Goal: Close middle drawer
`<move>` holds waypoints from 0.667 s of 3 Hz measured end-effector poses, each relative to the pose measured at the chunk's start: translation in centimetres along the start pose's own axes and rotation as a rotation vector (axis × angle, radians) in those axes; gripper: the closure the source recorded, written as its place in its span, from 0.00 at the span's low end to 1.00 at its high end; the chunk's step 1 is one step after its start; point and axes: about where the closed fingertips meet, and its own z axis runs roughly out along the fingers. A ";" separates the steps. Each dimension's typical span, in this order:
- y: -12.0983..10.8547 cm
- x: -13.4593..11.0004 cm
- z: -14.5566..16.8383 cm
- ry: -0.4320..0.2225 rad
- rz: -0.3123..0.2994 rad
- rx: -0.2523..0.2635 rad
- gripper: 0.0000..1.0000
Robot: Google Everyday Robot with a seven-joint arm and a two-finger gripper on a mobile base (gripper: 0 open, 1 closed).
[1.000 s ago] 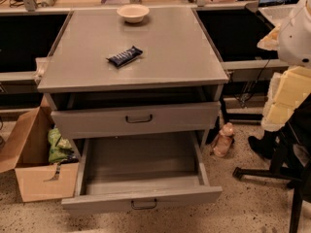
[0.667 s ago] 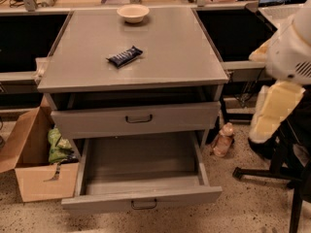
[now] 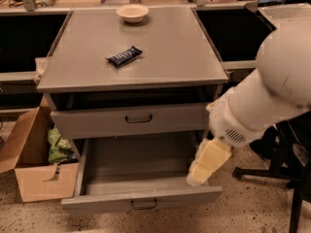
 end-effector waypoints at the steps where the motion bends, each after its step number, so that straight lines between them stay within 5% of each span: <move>1: 3.9 0.3 8.4 -0.043 0.086 -0.034 0.00; 2: 3.9 0.3 8.4 -0.044 0.086 -0.034 0.00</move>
Offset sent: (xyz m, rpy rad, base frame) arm -0.0155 0.0359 -0.0671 0.0664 0.0511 -0.0501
